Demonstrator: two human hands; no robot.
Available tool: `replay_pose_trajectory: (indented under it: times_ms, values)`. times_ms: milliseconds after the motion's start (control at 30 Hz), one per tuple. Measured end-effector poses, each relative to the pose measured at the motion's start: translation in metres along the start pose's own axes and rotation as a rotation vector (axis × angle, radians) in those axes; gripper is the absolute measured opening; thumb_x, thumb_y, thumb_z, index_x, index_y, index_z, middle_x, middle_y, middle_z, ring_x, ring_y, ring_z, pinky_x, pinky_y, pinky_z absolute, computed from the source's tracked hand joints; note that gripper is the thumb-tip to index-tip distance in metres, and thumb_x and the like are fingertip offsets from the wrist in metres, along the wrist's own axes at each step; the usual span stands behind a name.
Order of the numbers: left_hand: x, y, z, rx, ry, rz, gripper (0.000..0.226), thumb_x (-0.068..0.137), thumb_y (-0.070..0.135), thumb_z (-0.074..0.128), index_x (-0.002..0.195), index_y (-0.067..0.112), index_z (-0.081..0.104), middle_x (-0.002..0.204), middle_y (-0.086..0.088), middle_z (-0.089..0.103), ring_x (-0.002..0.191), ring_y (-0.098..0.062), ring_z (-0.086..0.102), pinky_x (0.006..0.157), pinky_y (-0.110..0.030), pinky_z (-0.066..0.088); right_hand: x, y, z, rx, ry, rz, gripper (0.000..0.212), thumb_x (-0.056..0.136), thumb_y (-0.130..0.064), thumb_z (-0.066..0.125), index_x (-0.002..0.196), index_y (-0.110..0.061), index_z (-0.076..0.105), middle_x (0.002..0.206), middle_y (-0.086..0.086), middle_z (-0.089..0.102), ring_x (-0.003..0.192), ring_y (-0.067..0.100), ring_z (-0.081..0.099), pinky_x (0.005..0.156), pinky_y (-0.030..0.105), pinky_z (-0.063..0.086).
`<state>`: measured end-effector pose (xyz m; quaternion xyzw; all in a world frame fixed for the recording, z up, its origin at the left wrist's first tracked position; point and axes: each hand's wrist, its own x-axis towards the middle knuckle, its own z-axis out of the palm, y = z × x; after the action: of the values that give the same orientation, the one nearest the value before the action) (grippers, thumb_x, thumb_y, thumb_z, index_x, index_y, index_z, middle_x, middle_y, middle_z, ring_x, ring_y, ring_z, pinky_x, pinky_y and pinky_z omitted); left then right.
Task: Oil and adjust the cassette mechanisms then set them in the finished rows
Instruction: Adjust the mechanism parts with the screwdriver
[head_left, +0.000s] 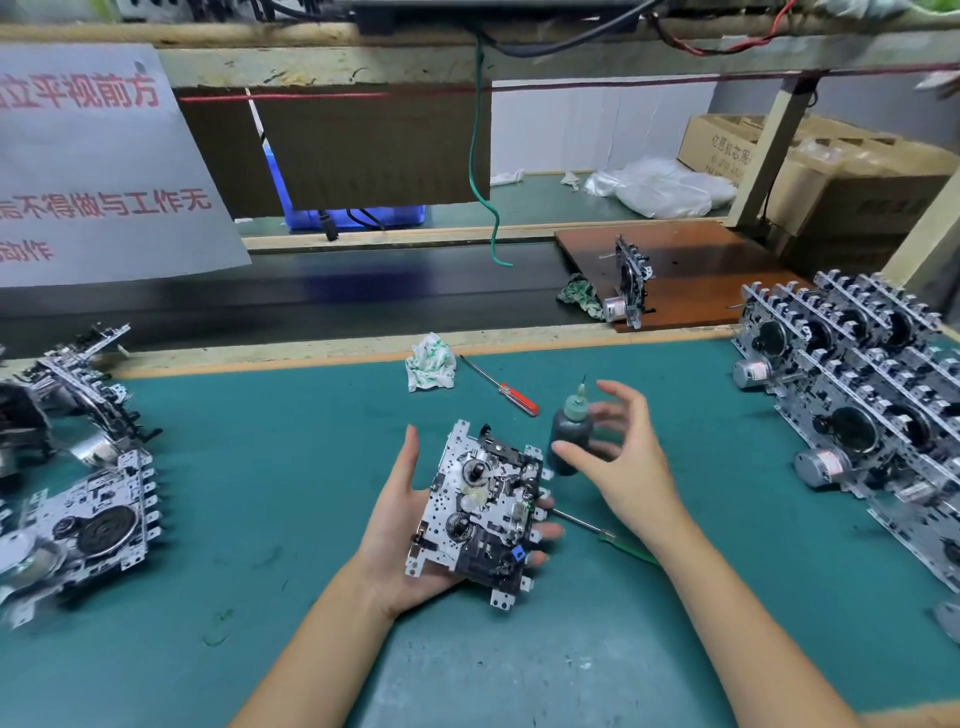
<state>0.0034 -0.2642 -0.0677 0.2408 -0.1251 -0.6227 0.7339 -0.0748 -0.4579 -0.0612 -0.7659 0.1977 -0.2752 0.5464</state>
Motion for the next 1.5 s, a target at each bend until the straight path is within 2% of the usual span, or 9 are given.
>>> replay_pose_trajectory:
  times_ms: [133,333,500,600,767,967,1100,1333,1500]
  values:
    - [-0.001,-0.001,0.002,0.062,0.005,-0.105,0.099,0.079,0.077,0.041,0.139,-0.002,0.043,0.141,-0.034,0.038,0.117,-0.050,0.050,0.105,-0.062,0.030,-0.014,-0.021,-0.015,-0.392,0.230,-0.467,0.020,0.083,-0.021,0.061,0.102,-0.020,0.058,0.085,-0.005,0.055,0.083,0.011,0.046,0.074,0.022,0.036]
    - [-0.002,0.004,0.006,0.283,0.244,-0.177,0.075,0.079,0.068,0.052,0.120,0.007,0.066,0.125,-0.020,0.061,0.112,-0.033,0.062,0.098,-0.043,0.047,-0.050,-0.020,-0.031,-0.884,-0.311,-0.628,0.044,0.070,-0.011,0.055,0.113,-0.013,0.064,0.094,-0.004,0.063,0.093,0.011,0.046,0.083,0.022,0.032]
    - [-0.006,0.016,0.000,0.421,0.396,-0.205,0.088,0.056,0.091,0.039,0.064,0.007,0.064,0.065,-0.009,0.063,0.059,-0.021,0.059,0.060,-0.028,0.049,-0.064,-0.014,-0.041,-0.935,-0.372,-0.587,0.054,0.070,-0.068,0.053,0.098,-0.022,0.061,0.083,-0.013,0.056,0.082,0.004,0.045,0.078,0.020,0.034]
    - [-0.016,0.027,-0.005,0.499,0.456,-0.108,0.105,0.064,0.086,0.025,0.097,-0.001,0.072,0.093,-0.018,0.072,0.083,-0.029,0.070,0.069,-0.033,0.057,-0.072,-0.008,-0.038,-0.934,-0.244,-0.600,0.052,0.071,-0.072,0.048,0.079,-0.021,0.058,0.073,-0.014,0.051,0.074,0.005,0.039,0.071,0.021,0.033]
    - [-0.053,0.010,0.016,1.584,0.943,0.169,0.082,0.056,0.096,0.028,0.076,0.025,0.063,0.062,0.016,0.064,0.052,-0.001,0.055,0.061,-0.027,0.044,-0.083,0.004,-0.031,-0.940,-0.155,-0.595,0.053,0.072,-0.072,0.047,0.070,-0.020,0.054,0.069,-0.013,0.049,0.070,0.008,0.040,0.069,0.025,0.032]
    - [-0.058,-0.037,0.034,2.271,0.933,0.089,0.077,0.043,0.098,0.016,0.071,0.029,0.039,0.069,0.017,0.059,0.070,-0.002,0.059,0.060,-0.020,0.039,-0.083,0.001,-0.026,-0.950,-0.173,-0.607,0.049,0.078,-0.062,0.051,0.066,-0.015,0.056,0.066,-0.007,0.052,0.063,0.018,0.050,0.067,0.027,0.032]
    - [-0.051,-0.041,0.031,2.270,0.900,0.455,0.060,0.052,0.085,0.043,0.052,0.027,0.030,0.038,0.006,0.047,0.035,-0.011,0.050,0.034,-0.023,0.031,-0.084,0.002,-0.026,-0.968,-0.182,-0.618,0.047,0.080,-0.059,0.049,0.064,-0.015,0.056,0.064,-0.007,0.053,0.063,0.018,0.050,0.067,0.028,0.032]
    - [-0.044,-0.047,0.019,2.184,1.020,0.629,0.057,0.052,0.071,0.053,0.042,0.016,0.040,0.034,0.000,0.040,0.030,-0.016,0.044,0.035,-0.017,0.026,-0.081,0.003,-0.028,-0.896,-0.246,-0.662,0.051,0.072,-0.065,0.057,0.062,-0.016,0.050,0.062,-0.007,0.045,0.062,0.016,0.042,0.064,0.025,0.029]
    - [-0.056,-0.035,0.010,2.298,0.663,0.626,0.056,0.057,0.079,0.054,0.060,0.029,0.030,0.043,0.010,0.041,0.038,-0.008,0.040,0.037,-0.021,0.025,-0.081,0.008,-0.027,-0.911,-0.147,-0.669,0.049,0.076,-0.061,0.052,0.058,-0.016,0.050,0.057,-0.007,0.046,0.067,0.014,0.037,0.063,0.027,0.031]
